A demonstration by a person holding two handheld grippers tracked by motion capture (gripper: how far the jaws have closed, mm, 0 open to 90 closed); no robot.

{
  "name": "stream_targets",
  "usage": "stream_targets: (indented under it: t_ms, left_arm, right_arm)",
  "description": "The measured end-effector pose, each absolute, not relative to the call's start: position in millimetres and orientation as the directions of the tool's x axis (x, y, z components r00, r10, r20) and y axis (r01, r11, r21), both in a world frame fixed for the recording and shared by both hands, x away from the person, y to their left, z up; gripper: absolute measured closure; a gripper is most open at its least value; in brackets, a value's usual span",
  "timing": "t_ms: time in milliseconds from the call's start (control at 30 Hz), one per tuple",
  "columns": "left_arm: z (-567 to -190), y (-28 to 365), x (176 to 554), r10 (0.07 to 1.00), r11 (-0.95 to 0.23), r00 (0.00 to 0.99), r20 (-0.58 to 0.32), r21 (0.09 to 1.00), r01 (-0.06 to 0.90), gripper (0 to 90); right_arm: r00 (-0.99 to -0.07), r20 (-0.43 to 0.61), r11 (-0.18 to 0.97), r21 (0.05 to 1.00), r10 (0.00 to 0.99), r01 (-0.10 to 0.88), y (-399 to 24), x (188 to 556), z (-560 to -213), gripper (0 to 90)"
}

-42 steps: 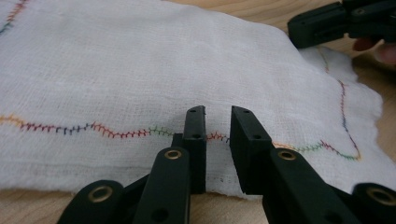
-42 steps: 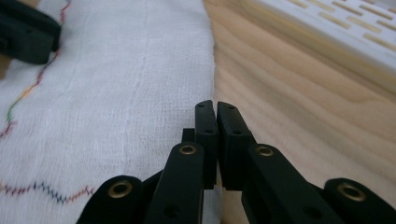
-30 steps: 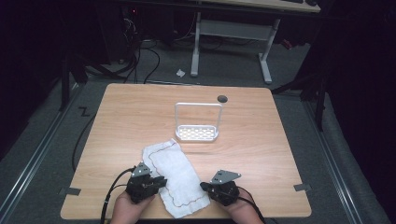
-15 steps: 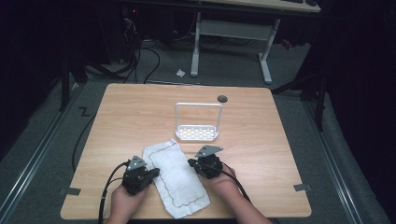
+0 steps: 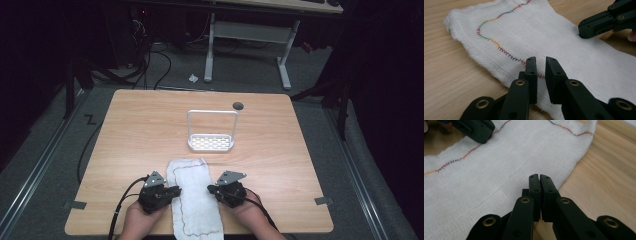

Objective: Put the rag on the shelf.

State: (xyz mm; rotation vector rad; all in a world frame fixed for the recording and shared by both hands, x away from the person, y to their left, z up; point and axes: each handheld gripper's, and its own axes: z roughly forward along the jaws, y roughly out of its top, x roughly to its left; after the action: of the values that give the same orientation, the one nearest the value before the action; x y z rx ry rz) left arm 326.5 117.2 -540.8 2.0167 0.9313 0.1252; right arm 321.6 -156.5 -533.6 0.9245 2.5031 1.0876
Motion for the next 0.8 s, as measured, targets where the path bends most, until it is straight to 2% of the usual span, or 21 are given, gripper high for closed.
stream_targets:
  t_ms: [133,300,433,567,633,667,800]
  left_arm:
    - [-542.2,99.4,317.1,0.607,-0.329,0.74,-0.29,0.756,0.565,78.3]
    - [-542.0,86.7,311.8,0.562,-0.378,0.787,-0.253,0.768,0.517,74.7]
    - [-532.0,98.4,318.1,0.615,-0.319,0.758,-0.218,0.81,0.492,69.1]
    - [-527.6,114.0,332.1,0.685,-0.257,0.702,-0.194,0.837,0.483,56.3]
    - [-527.5,116.9,338.6,0.713,-0.255,0.68,-0.173,0.839,0.48,53.3]
    - [-528.4,115.2,343.2,0.727,-0.262,0.671,-0.147,0.844,0.469,48.1]
    - [-529.8,108.7,352.4,0.741,-0.286,0.662,-0.114,0.839,0.464,44.4]
  right_arm:
    - [-0.763,0.017,0.517,0.726,0.646,0.453,-171.3,304.5,-533.5,88.4]
    - [-0.751,0.037,0.493,0.733,0.66,0.469,-192.9,284.6,-534.7,86.3]
    - [-0.746,0.049,0.479,0.739,0.664,0.474,-194.4,283.6,-532.9,80.3]
    - [-0.726,0.063,0.439,0.759,0.685,0.48,-196.5,287.3,-531.1,72.0]
    - [-0.714,0.051,0.429,0.768,0.699,0.475,-199.5,289.1,-532.1,68.2]
    - [-0.704,0.059,0.402,0.785,0.708,0.471,-203.7,291.4,-533.2,64.8]
    - [-0.673,0.078,0.344,0.813,0.736,0.47,-209.6,294.8,-530.8,61.1]
